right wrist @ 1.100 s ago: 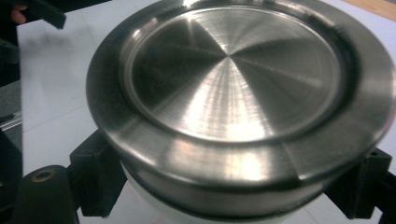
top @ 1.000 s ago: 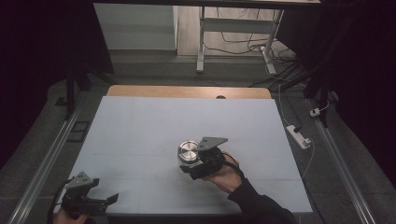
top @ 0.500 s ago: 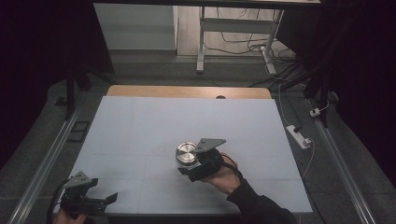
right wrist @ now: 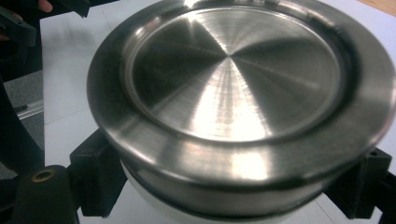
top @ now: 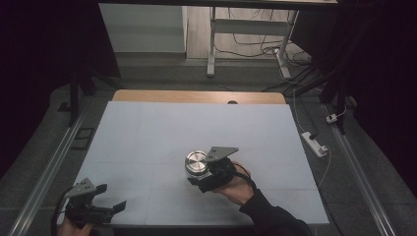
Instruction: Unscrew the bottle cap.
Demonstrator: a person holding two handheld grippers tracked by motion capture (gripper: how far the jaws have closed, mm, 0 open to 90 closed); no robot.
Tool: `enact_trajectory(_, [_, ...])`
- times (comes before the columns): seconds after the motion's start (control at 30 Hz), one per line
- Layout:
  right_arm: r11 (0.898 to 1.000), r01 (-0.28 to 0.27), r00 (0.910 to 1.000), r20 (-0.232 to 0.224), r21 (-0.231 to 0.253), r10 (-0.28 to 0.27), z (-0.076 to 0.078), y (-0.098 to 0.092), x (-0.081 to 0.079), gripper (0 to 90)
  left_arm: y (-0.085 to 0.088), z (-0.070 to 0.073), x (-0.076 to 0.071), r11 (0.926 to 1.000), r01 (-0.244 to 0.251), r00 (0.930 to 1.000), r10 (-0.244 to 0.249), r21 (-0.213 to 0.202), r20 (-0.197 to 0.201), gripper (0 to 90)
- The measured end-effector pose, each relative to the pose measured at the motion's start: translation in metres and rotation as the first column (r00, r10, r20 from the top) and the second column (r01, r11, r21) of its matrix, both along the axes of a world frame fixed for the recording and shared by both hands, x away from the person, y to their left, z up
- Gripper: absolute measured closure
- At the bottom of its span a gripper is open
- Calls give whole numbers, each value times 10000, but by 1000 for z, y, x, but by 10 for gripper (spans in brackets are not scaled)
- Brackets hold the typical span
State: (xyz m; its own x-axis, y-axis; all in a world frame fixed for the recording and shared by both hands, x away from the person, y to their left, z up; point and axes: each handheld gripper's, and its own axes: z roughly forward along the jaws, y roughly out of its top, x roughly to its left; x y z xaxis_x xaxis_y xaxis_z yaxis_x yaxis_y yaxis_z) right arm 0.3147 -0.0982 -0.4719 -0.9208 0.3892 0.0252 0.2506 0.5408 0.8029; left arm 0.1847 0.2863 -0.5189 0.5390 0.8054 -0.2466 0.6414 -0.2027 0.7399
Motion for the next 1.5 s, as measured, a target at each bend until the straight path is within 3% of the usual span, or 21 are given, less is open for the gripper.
enact_trajectory(0.33, [9999,-105,9999,45,19,105,1,0,-1,147,-10,9,8,9963,831,9950,-819,-204,572,0])
enact_trajectory(0.5, [9999,-157,9999,45,50,157,1,0,-1,147,-20,13,15,9868,1581,9826,-1539,-342,1036,0])
enact_trajectory(0.73, [9997,-233,9997,59,78,233,2,0,-2,147,-36,23,30,9801,1979,9707,-1944,-116,1411,0])
enact_trajectory(1.0, [9993,-365,9992,148,79,364,5,-1,-3,147,-55,38,49,9698,2440,9624,-2425,27,1222,0])
enact_trajectory(1.33, [9989,-463,9988,188,67,461,7,-2,-4,147,-83,58,77,9382,3461,9272,-3430,55,1507,0])
enact_trajectory(1.5, [9983,-579,9982,188,57,578,7,-2,-4,147,-97,64,90,9076,4185,8936,-4182,342,1629,0])
